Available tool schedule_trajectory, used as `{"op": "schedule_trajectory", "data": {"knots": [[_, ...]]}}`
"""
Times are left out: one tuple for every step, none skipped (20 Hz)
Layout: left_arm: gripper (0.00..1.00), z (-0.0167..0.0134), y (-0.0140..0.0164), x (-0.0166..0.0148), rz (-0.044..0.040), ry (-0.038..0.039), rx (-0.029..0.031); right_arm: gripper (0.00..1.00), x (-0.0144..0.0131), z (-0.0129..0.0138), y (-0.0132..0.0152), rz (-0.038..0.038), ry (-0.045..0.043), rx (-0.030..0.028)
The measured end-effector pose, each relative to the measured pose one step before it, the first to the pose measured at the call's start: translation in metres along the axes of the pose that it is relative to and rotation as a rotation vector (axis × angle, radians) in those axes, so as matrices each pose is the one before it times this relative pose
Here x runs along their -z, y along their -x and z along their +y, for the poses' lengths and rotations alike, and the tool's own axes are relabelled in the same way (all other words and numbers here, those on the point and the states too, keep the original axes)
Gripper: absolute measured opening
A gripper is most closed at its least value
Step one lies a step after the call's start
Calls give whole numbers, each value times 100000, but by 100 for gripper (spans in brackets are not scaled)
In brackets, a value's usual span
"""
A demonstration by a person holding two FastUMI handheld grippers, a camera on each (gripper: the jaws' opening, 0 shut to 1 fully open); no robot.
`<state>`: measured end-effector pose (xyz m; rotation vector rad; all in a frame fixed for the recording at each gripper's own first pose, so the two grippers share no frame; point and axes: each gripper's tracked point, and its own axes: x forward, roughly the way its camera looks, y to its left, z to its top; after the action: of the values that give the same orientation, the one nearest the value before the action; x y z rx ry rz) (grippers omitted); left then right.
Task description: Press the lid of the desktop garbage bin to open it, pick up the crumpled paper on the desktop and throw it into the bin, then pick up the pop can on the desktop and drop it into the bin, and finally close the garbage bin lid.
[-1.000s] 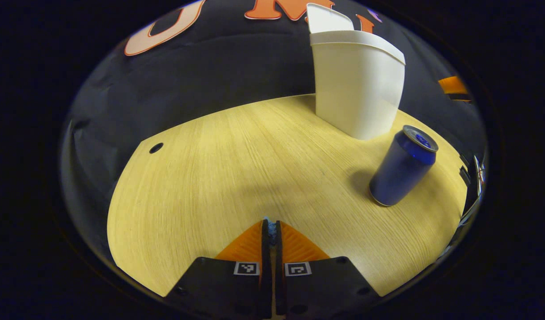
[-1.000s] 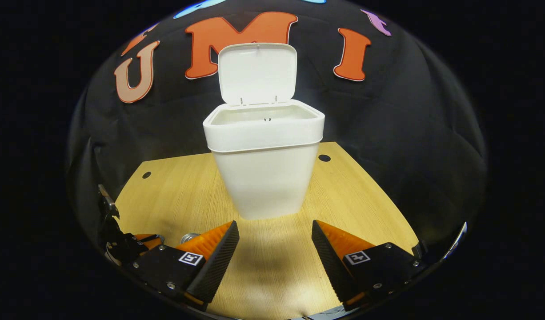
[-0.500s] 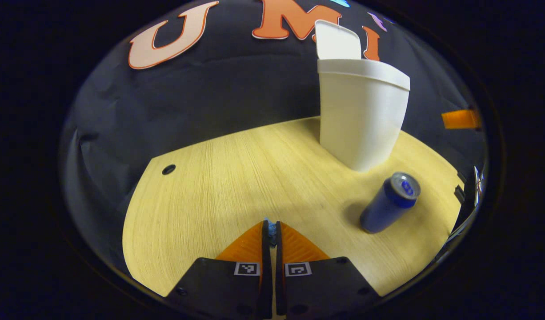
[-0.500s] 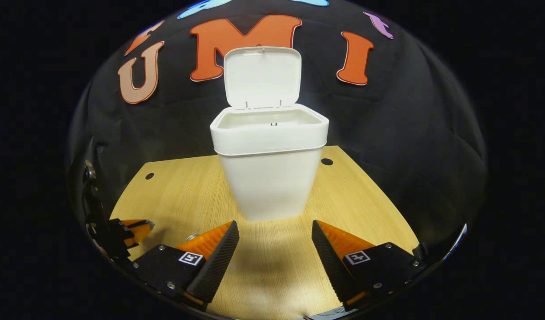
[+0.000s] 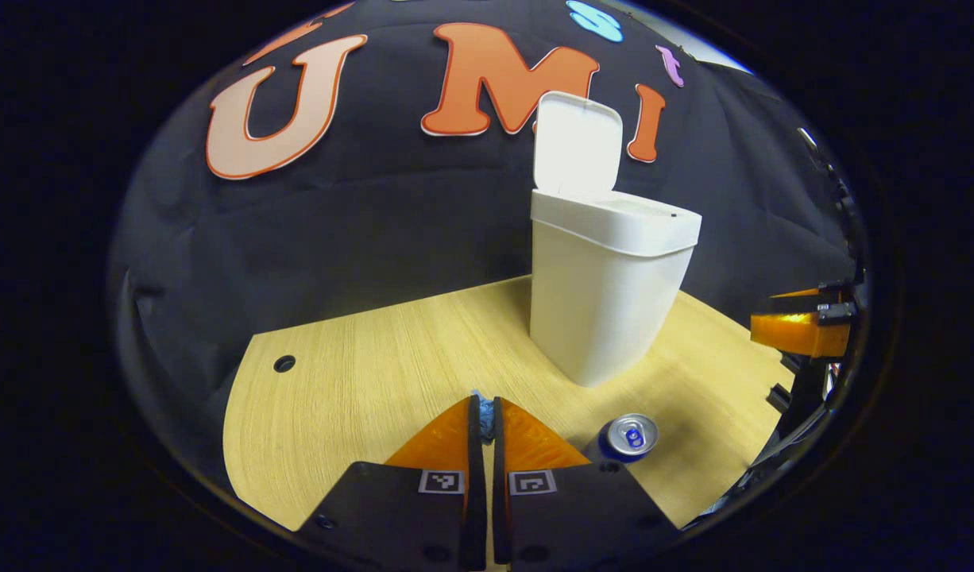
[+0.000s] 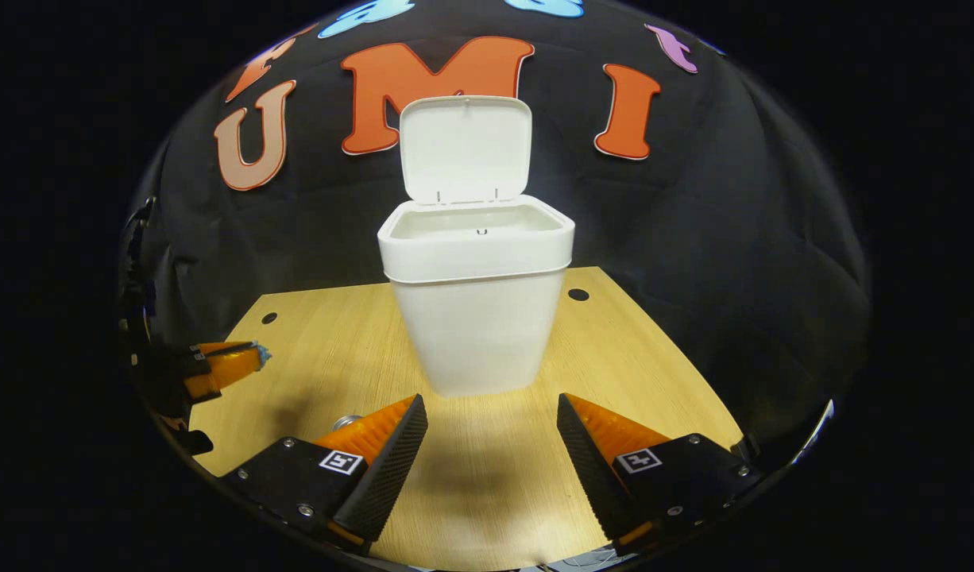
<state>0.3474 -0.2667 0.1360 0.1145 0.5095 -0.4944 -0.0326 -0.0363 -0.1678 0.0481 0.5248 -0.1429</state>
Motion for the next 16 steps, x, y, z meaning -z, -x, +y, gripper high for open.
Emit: {"op": "schedule_trajectory", "data": {"knots": [[7, 1525, 1050, -2403, -1275, 241, 932, 100, 92, -437, 233, 34, -559, 688], [7, -879, -129, -824, -512, 211, 1058, 100, 54, -417, 130, 43, -498, 630], [6, -302, -35, -1054, -1300, -201, 383, 100, 73, -313, 123, 21, -532, 668], [7, -400, -242, -979, -1296, -681, 460, 100, 81, -253, 85, 156, -414, 142], [7, -193, -42, -1175, -1649, -803, 95, 100, 155, -177, 170, 263, -355, 99], [6, -465, -171, -1150, -1877, -745, 974, 100, 145, -221, 204, 136, -232, 391], [6, -371, -186, -1246, -1746, -469, 880, 100, 201, -240, 22, 141, -67, 157], [7, -233, -151, -1053, -1559, 169, 587, 100, 188, -193, 184, 190, -157, 330], [6, -213, -190, -1190, -1753, 357, 559, 100, 71, -89, 74, 191, -156, 138], [7, -300, -383, -1231, -1663, 69, 566, 100, 39, -174, 82, -27, -101, 169], [7, -299, -479, -1168, -1514, -309, 655, 100, 40, -280, 139, -87, -48, 420], [6, -311, -336, -1041, -1547, -772, 822, 100, -72, -228, 65, -179, -113, 399], [6, -368, -500, -1016, -1382, -975, 856, 100, -56, -215, 102, -214, -401, 347], [6, -597, -703, -999, -1383, -681, 1111, 100, -139, -174, 79, -298, -533, 309], [6, -378, -540, -868, -1067, -161, 1054, 100, -86, -221, 50, -318, -500, 336], [6, -539, -498, -855, -1156, 212, 1518, 100, -56, -150, -61, 67, -322, 267]]}}
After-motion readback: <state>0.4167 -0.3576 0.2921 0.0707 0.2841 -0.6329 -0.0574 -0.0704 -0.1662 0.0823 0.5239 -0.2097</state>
